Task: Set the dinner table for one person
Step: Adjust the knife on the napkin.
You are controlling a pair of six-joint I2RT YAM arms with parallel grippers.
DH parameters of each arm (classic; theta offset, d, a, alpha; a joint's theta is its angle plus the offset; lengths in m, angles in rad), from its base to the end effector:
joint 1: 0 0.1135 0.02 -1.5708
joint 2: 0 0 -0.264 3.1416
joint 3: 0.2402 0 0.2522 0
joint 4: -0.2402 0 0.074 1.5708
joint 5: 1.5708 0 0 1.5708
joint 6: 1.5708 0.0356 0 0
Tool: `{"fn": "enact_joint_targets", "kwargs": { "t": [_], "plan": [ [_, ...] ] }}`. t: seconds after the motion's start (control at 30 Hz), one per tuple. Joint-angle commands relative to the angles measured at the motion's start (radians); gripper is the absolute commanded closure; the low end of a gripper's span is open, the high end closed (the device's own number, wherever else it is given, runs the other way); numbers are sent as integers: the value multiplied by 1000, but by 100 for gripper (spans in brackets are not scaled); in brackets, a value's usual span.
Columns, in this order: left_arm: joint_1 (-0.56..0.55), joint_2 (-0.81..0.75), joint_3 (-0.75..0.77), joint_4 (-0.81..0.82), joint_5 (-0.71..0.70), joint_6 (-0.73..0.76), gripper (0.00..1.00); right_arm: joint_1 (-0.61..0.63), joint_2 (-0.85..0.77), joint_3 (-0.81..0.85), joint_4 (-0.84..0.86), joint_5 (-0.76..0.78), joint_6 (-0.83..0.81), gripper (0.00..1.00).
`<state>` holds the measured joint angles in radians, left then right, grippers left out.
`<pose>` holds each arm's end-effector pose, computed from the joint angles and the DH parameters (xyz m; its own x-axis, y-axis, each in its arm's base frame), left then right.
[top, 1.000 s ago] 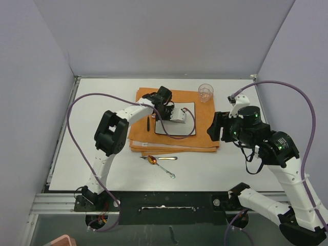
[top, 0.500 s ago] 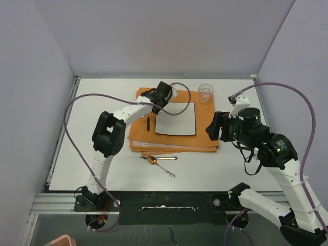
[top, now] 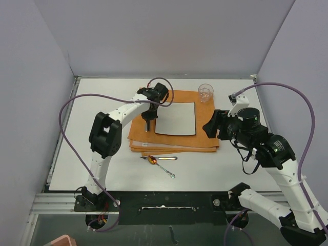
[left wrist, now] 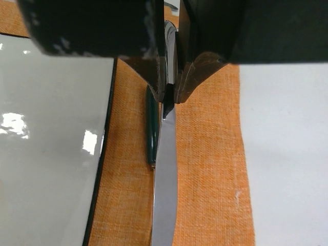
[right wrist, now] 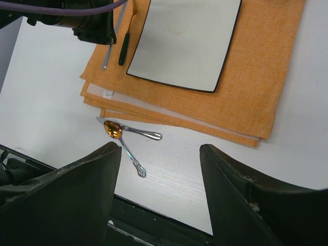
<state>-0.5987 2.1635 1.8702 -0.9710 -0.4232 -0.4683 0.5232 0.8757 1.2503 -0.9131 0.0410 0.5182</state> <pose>0.3812 -0.2423 0.2176 -0.8885 0.1080 -0.4460 0.0117 0.9769 0.2132 0.1315 0.0742 0.4055 -0.6181 0.2148 -0.7562 -0.1872 0.8941 0.4070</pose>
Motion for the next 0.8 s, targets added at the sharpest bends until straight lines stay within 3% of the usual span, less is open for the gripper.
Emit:
{"fn": "enact_joint_targets", "kwargs": {
  "t": [0.0,0.43,0.77],
  "plan": [
    [-27,-101,6,-25,31,-127,100,-2,-32,7,47,-4,33,37],
    [-4,-39,3,30,59,-93,100,-3,-50,69,-22,49,13,37],
    [4,71,144,25,89,-58,100,-3,-14,88,-5,43,8,37]
  ]
}}
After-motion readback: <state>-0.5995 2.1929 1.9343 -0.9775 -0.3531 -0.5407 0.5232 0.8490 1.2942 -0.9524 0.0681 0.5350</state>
